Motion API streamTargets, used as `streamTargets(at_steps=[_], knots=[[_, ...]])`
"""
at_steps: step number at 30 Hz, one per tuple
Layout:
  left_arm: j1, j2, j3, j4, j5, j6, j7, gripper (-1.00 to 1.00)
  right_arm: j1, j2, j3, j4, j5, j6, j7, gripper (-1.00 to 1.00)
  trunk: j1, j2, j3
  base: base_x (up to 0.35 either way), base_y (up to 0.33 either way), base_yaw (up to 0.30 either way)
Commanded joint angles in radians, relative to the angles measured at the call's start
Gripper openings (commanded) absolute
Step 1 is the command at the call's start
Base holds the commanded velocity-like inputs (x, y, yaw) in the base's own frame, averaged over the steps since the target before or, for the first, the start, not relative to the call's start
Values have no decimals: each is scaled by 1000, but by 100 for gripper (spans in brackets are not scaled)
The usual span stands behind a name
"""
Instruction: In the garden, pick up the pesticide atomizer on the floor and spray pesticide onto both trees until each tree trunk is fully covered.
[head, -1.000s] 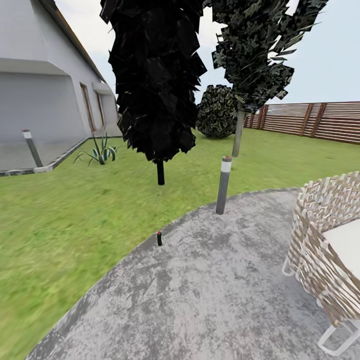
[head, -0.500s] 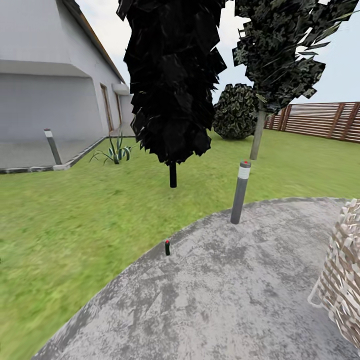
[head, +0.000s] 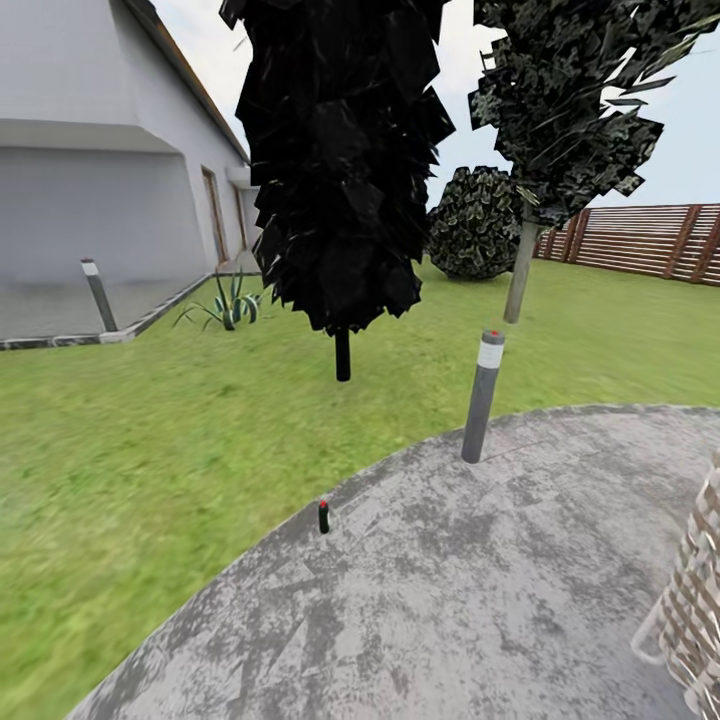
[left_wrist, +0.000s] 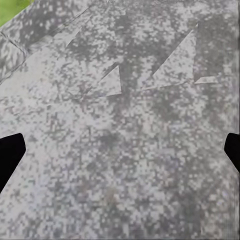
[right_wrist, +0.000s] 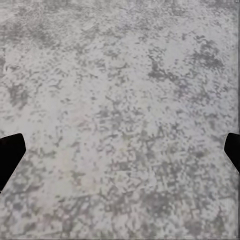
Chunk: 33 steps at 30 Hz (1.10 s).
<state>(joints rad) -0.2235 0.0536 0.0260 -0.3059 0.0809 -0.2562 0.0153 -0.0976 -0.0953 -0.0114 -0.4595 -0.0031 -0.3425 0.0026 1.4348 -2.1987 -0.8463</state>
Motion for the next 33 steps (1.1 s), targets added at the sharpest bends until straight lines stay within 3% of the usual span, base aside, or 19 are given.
streamTargets(at_steps=[1,16,27,33], knots=[[0,0,-1,1,9,-3,0,100,-1,0,-1,1,0,-3,0,100,0,0,-1,283,-162,0],[0,0,-1,1,10,-2,0,100,-1,2,-1,-1,-1,-3,2,100,0,0,-1,290,-169,4],[0,0,-1,1,10,-3,0,100,-1,2,-1,-1,-1,-3,2,100,0,0,-1,294,-171,221],[0,0,-1,0,10,-3,0,100,-1,2,-1,-1,-1,-3,2,100,0,0,-1,295,-170,65]])
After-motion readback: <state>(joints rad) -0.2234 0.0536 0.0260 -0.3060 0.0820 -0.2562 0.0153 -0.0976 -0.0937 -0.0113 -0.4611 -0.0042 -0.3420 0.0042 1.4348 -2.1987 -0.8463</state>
